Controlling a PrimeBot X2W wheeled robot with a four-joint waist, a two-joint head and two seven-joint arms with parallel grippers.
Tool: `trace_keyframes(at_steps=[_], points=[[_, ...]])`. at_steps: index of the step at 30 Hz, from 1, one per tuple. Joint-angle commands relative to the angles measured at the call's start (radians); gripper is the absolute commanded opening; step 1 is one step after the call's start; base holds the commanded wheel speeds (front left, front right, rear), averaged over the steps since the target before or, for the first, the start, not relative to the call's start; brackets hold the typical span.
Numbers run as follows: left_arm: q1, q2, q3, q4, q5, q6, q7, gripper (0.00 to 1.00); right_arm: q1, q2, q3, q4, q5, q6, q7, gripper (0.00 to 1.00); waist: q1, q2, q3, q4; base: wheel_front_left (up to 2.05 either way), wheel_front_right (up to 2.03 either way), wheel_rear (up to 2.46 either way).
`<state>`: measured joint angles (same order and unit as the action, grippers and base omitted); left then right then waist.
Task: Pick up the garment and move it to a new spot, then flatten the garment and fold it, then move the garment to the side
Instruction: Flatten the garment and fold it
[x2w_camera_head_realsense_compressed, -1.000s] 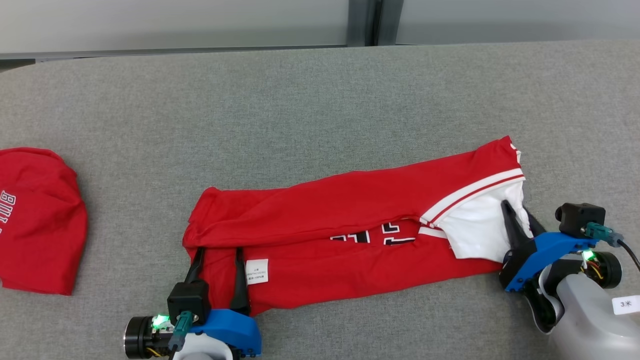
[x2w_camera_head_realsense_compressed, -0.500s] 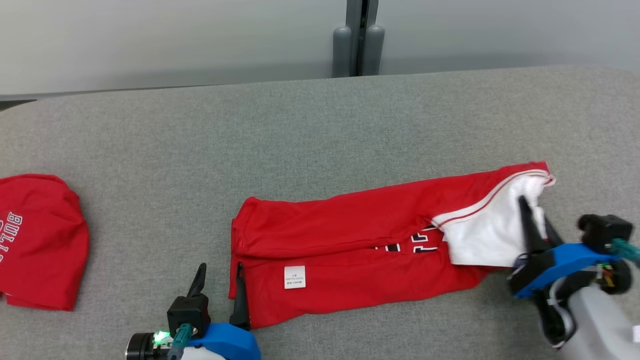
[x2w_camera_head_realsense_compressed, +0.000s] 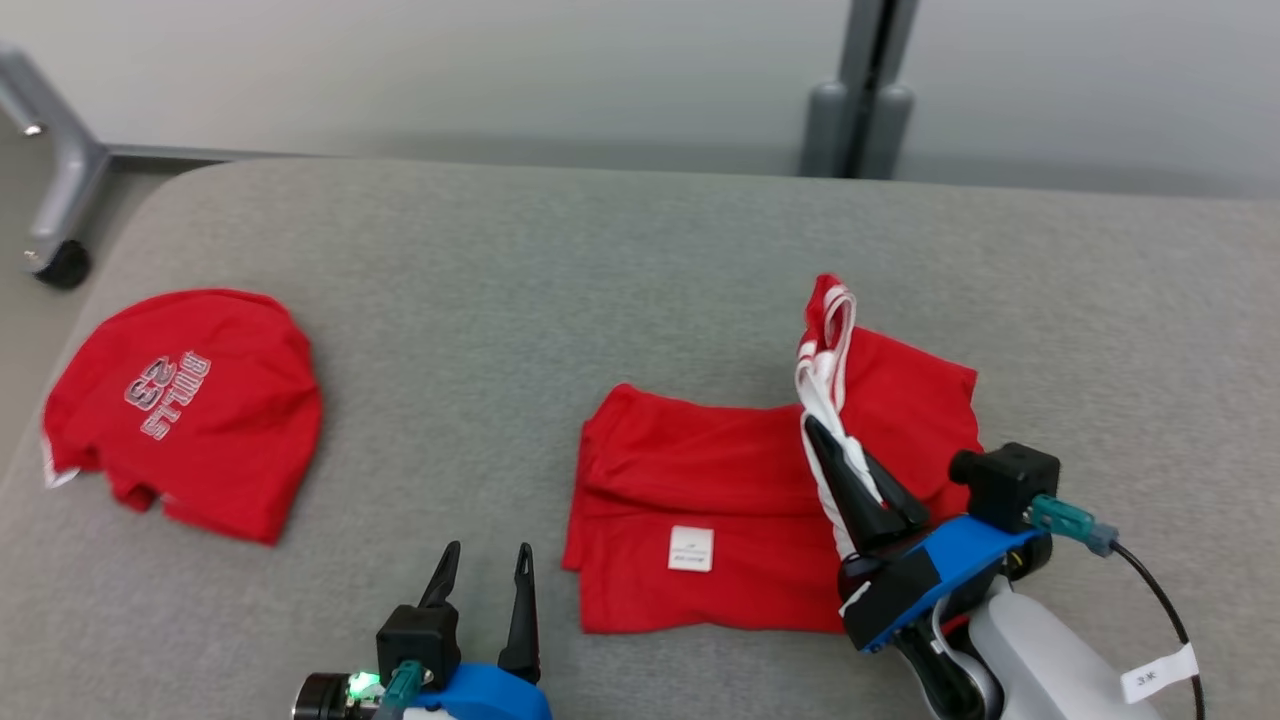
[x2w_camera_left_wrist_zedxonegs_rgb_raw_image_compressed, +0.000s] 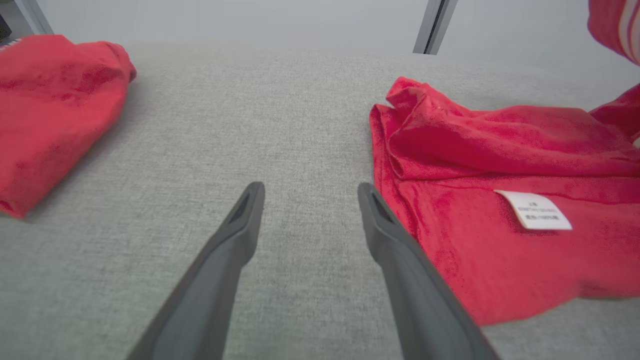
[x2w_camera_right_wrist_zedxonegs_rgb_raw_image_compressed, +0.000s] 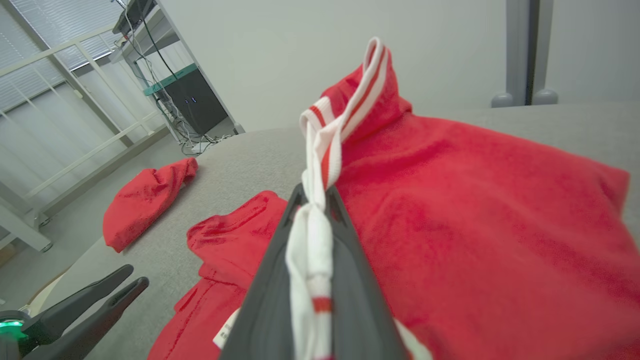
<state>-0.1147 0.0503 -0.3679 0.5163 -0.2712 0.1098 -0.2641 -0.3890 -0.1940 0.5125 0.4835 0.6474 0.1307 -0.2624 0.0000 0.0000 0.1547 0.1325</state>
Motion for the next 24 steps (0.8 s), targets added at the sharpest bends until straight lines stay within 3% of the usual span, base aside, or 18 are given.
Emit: trace_keyframes(at_steps=[1,9,10,11,16,24], points=[[0.006,0.001,-0.001,-0.001,-0.003,0.005,0.0,1.0,-0.017,0.004,0.018,0.006,0.008,0.0,-0.003,0.0,0.0,0.0,0.021,0.038,0.0,0.0,0.0],[0.023,0.0,-0.018,-0.004,-0.015,0.006,0.0,1.0,-0.062,0.046,0.098,0.056,0.04,0.0,-0.003,0.0,0.0,0.0,0.025,0.124,0.0,0.0,0.0],[0.024,0.0,-0.018,-0.005,-0.016,0.007,0.0,1.0,-0.065,0.052,0.099,0.06,0.047,0.0,-0.003,0.36,0.0,0.0,0.024,0.125,0.0,0.0,0.0],[0.025,0.0,-0.017,-0.006,-0.018,0.01,0.0,1.0,-0.07,0.057,0.098,0.059,0.05,0.0,-0.003,1.0,0.0,0.0,0.024,0.123,0.0,0.0,0.0],[0.022,0.001,-0.007,-0.01,-0.022,0.015,0.0,1.0,-0.068,0.056,0.065,0.04,0.031,0.0,-0.003,1.0,0.0,0.0,0.013,0.073,0.0,0.0,0.0],[-0.006,0.001,0.032,-0.017,0.001,0.016,0.0,1.0,-0.008,0.033,-0.11,0.034,-0.083,0.0,-0.003,1.0,0.0,0.0,-0.014,-0.042,0.0,0.0,0.0]])
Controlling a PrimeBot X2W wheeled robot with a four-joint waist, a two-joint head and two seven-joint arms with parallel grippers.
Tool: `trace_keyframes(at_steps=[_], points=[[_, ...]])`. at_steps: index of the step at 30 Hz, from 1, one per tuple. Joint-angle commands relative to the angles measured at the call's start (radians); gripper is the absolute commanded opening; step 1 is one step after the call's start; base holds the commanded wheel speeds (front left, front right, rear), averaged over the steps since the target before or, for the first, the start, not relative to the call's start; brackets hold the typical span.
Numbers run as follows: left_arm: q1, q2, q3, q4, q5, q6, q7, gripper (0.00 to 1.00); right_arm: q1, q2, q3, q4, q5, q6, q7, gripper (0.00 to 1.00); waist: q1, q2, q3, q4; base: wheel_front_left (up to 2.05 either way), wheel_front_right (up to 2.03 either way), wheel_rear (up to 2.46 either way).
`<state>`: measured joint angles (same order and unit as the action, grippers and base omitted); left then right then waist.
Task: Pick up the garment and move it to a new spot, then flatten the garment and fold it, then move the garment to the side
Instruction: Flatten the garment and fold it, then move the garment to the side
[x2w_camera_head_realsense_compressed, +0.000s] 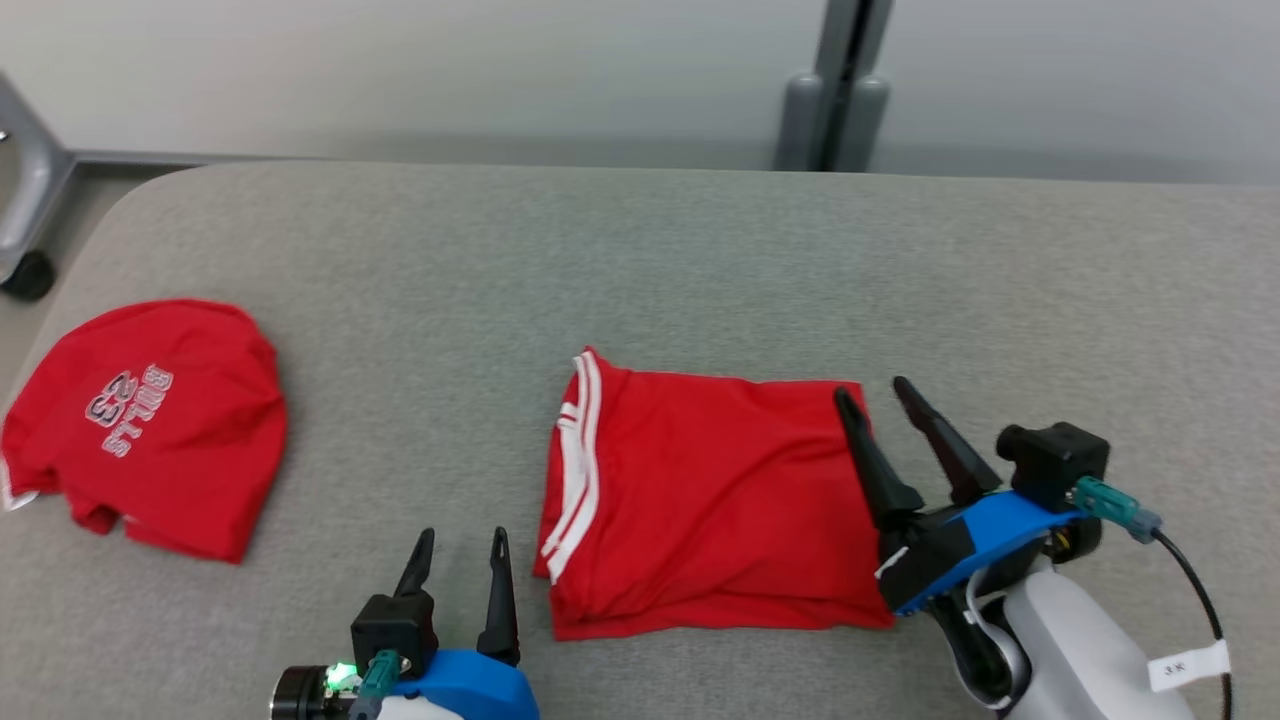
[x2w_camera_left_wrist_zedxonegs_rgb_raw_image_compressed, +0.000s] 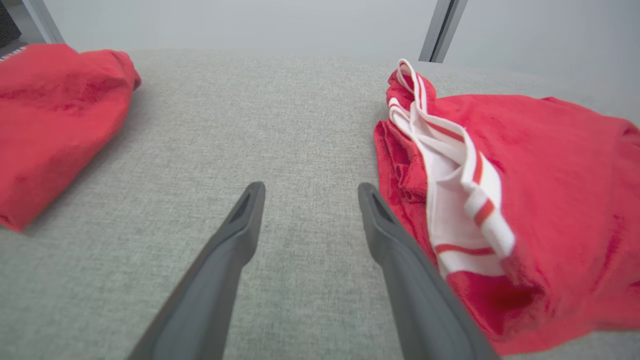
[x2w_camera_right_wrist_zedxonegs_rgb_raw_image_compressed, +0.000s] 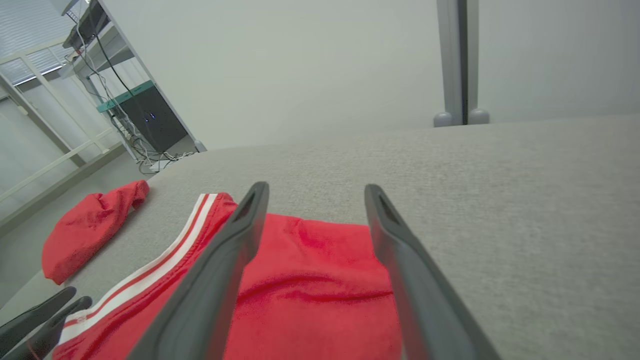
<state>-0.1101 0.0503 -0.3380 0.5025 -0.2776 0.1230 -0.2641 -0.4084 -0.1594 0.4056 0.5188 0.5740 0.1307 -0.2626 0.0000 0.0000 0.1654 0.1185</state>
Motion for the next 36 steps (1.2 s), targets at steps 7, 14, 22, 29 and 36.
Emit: trace_keyframes(at_steps=[7,14,22,29,36], points=[[-0.027,0.001,0.062,-0.01,0.049,0.02,0.0,1.0,0.089,0.014,-0.148,0.011,-0.172,0.0,-0.003,1.0,0.0,0.0,-0.043,-0.111,0.0,0.0,0.0],[0.023,0.001,0.098,-0.014,0.081,0.022,0.0,1.0,0.162,0.05,-0.221,0.029,-0.287,0.0,-0.003,1.0,0.0,0.0,-0.079,-0.14,0.0,0.0,0.0],[0.085,0.001,0.111,-0.036,0.09,0.01,0.0,1.0,0.219,0.082,-0.248,0.06,-0.345,0.0,-0.003,1.0,0.0,0.0,-0.114,-0.144,0.0,0.0,0.0],[0.085,0.001,0.108,-0.047,0.095,0.001,0.0,1.0,0.211,0.094,-0.246,0.063,-0.351,0.0,-0.003,1.0,0.0,0.0,-0.111,-0.139,0.0,0.0,0.0],[0.043,0.001,0.068,-0.049,0.083,-0.004,0.0,1.0,0.112,0.085,-0.163,0.107,-0.342,0.0,-0.003,1.0,0.0,0.0,-0.042,-0.106,0.0,0.0,0.0]])
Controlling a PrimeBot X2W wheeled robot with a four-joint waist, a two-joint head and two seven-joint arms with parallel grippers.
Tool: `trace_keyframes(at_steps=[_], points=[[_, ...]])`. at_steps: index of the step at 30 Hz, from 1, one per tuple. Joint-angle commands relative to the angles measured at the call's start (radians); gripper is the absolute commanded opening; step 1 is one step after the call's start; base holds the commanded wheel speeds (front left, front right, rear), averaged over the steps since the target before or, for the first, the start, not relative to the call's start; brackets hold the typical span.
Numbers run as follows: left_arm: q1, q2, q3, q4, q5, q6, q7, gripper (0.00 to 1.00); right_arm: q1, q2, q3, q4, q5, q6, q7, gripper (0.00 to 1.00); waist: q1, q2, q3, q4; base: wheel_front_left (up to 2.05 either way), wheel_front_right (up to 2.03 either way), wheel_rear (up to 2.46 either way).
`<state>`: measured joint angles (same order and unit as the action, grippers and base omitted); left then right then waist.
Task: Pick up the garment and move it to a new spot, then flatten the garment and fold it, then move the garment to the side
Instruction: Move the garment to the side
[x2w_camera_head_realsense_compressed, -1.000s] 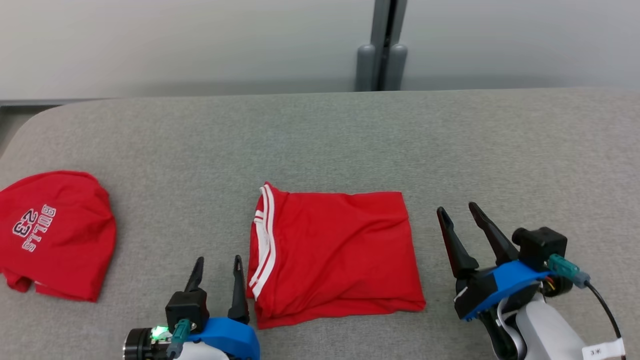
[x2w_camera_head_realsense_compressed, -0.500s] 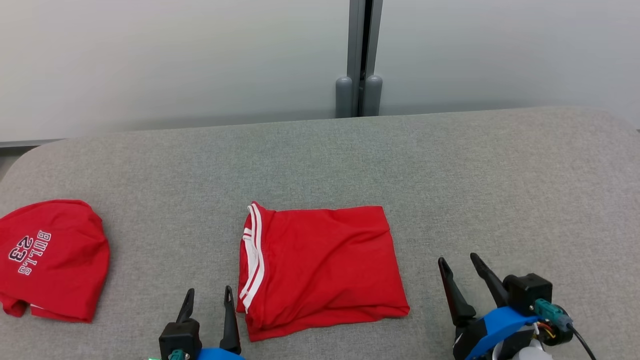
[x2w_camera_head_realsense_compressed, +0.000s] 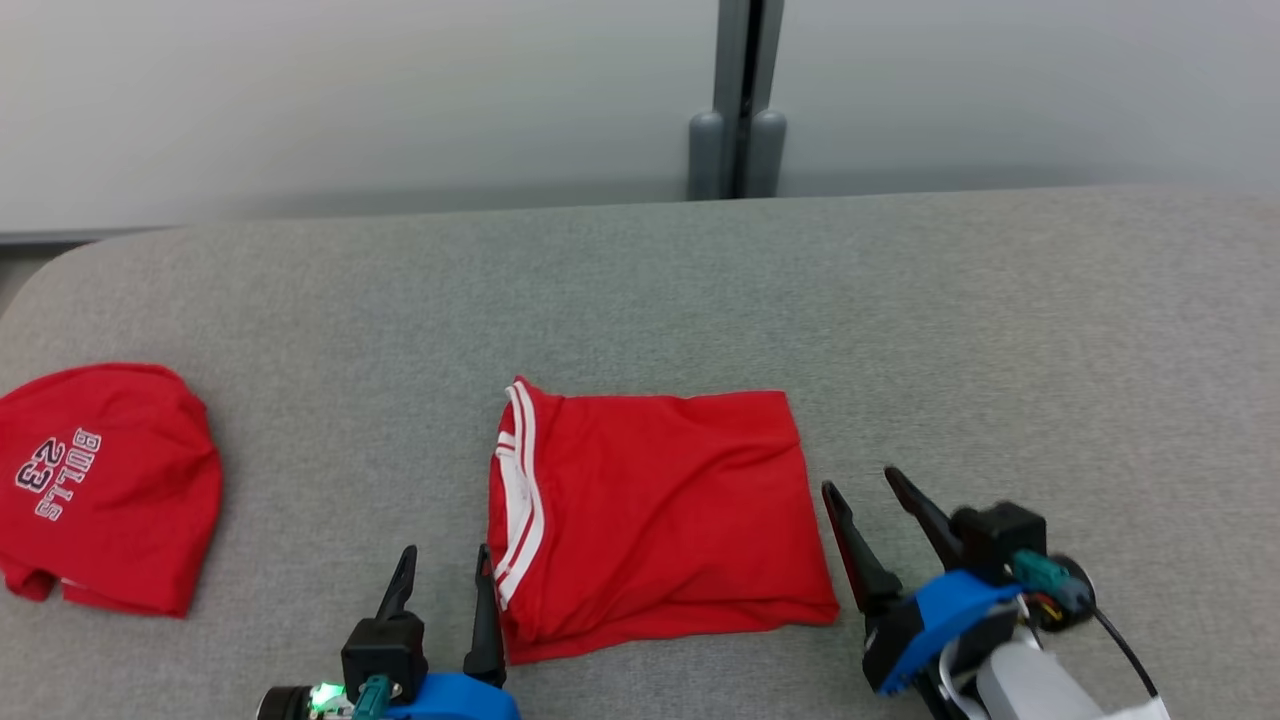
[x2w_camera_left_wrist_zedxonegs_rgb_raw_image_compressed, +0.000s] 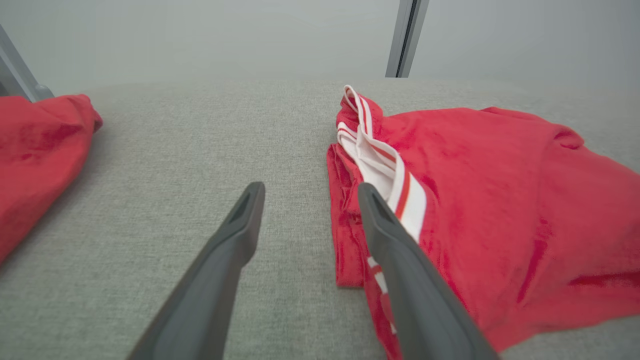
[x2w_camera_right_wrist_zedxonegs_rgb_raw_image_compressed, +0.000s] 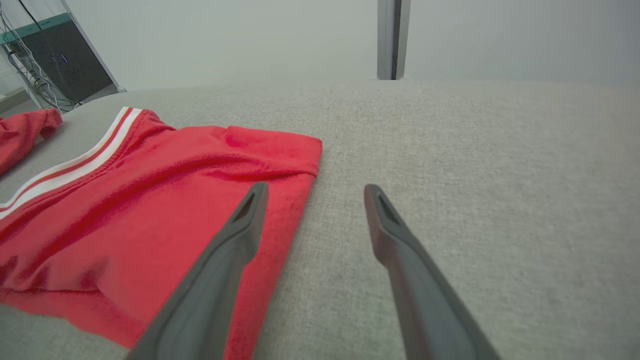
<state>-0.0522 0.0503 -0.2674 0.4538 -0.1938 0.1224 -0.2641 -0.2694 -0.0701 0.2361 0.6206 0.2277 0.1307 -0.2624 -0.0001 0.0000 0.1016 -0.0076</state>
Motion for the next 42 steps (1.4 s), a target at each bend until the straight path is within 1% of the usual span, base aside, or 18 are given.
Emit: trace_keyframes(at_steps=[1,4,7,12,13,14,15,18,21,23,31,33,35,38,42], points=[[-0.022,0.001,-0.01,0.001,-0.003,-0.003,0.0,1.0,-0.049,-0.006,0.021,0.02,0.008,0.0,-0.003,1.0,0.0001,0.0,0.032,0.029,0.0,0.0,0.0],[-0.036,0.001,-0.028,0.009,-0.008,0.0,0.0,1.0,-0.113,-0.006,0.056,0.085,0.018,0.0,-0.003,1.0,0.0001,0.0,0.056,0.056,0.0,0.0,0.0],[-0.044,0.001,-0.042,0.019,-0.017,0.004,0.0,1.0,-0.171,-0.004,0.078,0.185,0.023,0.0,0.009,1.0,0.0001,0.0,0.071,0.083,0.0,0.0,0.0],[-0.05,0.001,-0.047,0.021,-0.02,0.01,0.0,1.0,-0.21,0.0,0.09,0.365,-0.022,0.0,0.062,1.0,0.0001,0.0,0.08,0.114,0.0,0.0,0.0],[-0.048,0.001,-0.045,0.019,-0.02,0.012,0.0,1.0,-0.206,0.004,0.094,0.39,-0.017,0.0,0.065,0.76,0.0001,0.0,0.081,0.116,0.0,0.0,0.0],[-0.047,0.001,-0.042,0.017,-0.02,0.013,0.0,1.0,-0.207,0.007,0.098,0.405,-0.01,0.0,0.058,0.31,0.0001,0.0,0.082,0.115,0.0,0.0,0.0],[-0.043,0.001,-0.038,0.015,-0.02,0.017,0.0,1.0,-0.21,0.009,0.107,0.416,-0.017,0.0,0.052,0.0,0.0001,0.0,0.082,0.111,0.0,0.0,0.0],[-0.034,0.001,-0.029,0.018,-0.024,0.014,0.0,1.0,-0.217,0.009,0.109,0.428,-0.01,-0.001,0.025,0.0,0.0001,0.0,0.073,0.078,0.0,0.0,0.0],[-0.042,0.0,-0.034,0.01,-0.026,0.009,0.0,1.0,-0.22,-0.007,0.088,0.431,0.001,-0.003,0.009,0.0,0.0001,0.0,0.061,0.018,0.0,0.0,0.0],[-0.051,0.0,-0.041,0.008,-0.026,0.003,0.0,1.0,-0.217,-0.009,0.082,0.432,0.005,-0.003,0.005,0.0,0.0001,0.0,0.054,-0.036,0.0,0.0,0.0],[-0.097,0.0,-0.057,0.019,-0.008,-0.027,0.0,1.0,-0.191,-0.01,0.095,0.38,0.026,-0.003,0.004,0.0,0.0001,0.0,0.051,-0.301,0.0,0.0,0.0],[-0.11,0.001,-0.058,0.018,-0.01,-0.03,0.0,1.0,-0.187,-0.02,0.096,0.363,0.02,-0.003,0.003,0.0,0.0001,0.0,0.054,-0.358,0.0,0.0,0.0],[-0.122,0.001,-0.061,0.01,-0.014,-0.033,0.0,1.0,-0.176,-0.016,0.085,0.351,0.037,-0.001,0.0,0.0,0.0001,0.0,0.062,-0.405,0.0,0.0,0.0],[-0.14,0.001,-0.078,0.009,-0.016,-0.036,0.0,1.0,-0.172,-0.015,0.082,0.33,0.049,-0.001,0.0,0.0,0.0001,0.0,0.078,-0.456,0.0,0.0,0.0],[-0.157,0.001,-0.097,0.018,-0.018,-0.039,0.0,1.0,-0.168,-0.019,0.082,0.315,0.057,-0.001,-0.001,0.0,0.0001,0.0,0.092,-0.482,0.0,0.0,0.0]])
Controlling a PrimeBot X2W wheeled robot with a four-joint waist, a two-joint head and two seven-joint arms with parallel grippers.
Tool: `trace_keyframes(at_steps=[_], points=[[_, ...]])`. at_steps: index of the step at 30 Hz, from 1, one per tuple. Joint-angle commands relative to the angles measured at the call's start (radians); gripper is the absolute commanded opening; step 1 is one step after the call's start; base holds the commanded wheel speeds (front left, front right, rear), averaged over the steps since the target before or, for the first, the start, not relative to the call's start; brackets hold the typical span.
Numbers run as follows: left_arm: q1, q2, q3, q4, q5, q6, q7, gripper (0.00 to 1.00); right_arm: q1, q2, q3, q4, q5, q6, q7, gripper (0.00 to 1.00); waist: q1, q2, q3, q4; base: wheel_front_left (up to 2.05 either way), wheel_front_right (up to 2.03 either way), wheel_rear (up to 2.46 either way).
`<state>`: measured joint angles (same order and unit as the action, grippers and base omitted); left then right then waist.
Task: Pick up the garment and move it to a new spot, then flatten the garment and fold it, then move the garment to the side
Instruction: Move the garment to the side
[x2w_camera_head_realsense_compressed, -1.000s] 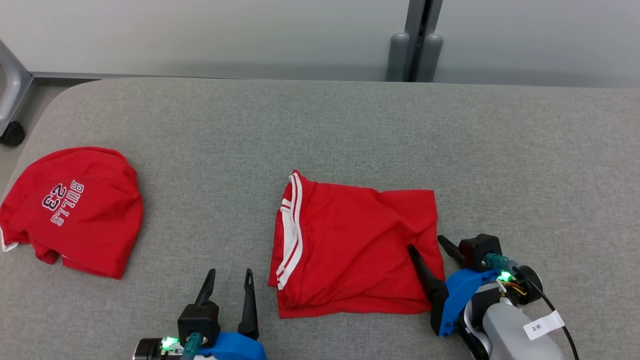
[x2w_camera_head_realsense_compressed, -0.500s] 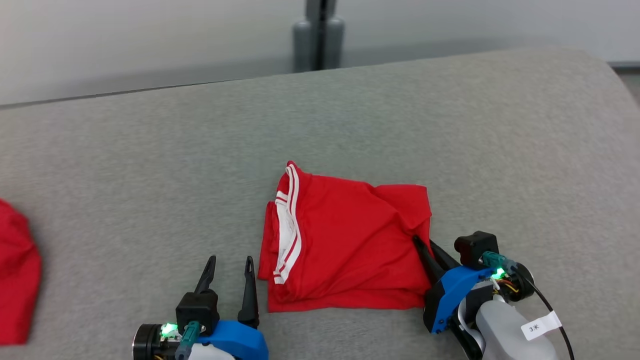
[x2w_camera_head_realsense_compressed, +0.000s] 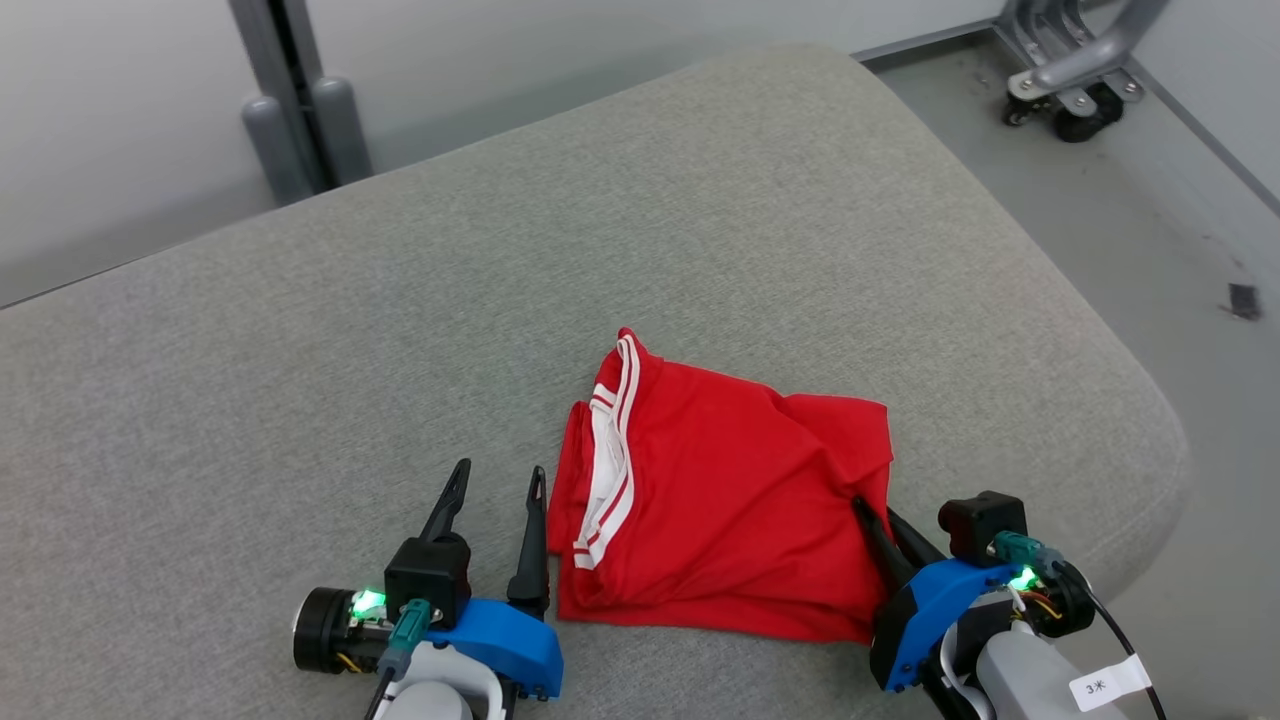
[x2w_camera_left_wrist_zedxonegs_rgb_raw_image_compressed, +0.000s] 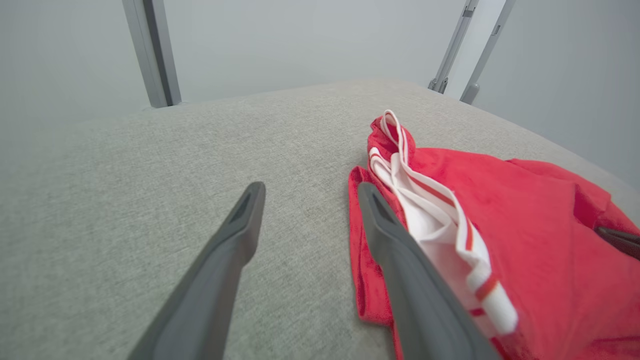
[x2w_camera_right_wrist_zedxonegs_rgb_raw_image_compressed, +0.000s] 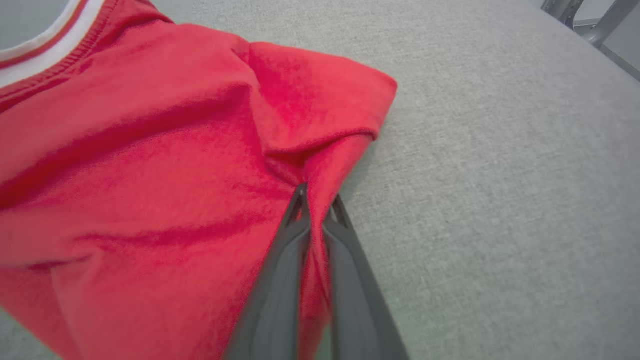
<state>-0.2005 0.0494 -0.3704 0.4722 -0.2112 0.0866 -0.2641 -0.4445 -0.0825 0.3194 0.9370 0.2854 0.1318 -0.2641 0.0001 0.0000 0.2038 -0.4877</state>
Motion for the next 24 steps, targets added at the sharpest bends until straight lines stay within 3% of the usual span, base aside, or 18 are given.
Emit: trace_keyframes(at_steps=[1,8,16,24], points=[[-0.014,0.003,-0.004,0.003,0.0,0.002,0.0,1.0,0.004,-0.007,-0.001,-0.008,0.006,-0.002,0.0,0.0,-0.0001,0.0,-0.001,-0.008,0.0,0.0,0.0],[-0.015,0.003,-0.025,0.029,0.007,-0.002,0.0,1.0,-0.045,-0.033,-0.013,-0.024,0.003,-0.002,0.0,0.0,-0.0001,0.0,0.025,0.025,0.0,0.0,0.0],[-0.039,0.003,-0.024,0.048,0.037,-0.002,0.0,1.0,-0.22,-0.119,-0.052,-0.005,-0.021,-0.002,0.0,0.0,-0.0001,0.0,0.085,0.117,0.0,0.0,0.0],[-0.075,0.011,-0.008,0.057,0.086,-0.008,0.0,1.0,-0.477,-0.291,-0.142,0.183,-0.103,-0.002,0.0,0.0,-0.0001,0.0,0.159,0.217,0.0,0.0,0.0]])
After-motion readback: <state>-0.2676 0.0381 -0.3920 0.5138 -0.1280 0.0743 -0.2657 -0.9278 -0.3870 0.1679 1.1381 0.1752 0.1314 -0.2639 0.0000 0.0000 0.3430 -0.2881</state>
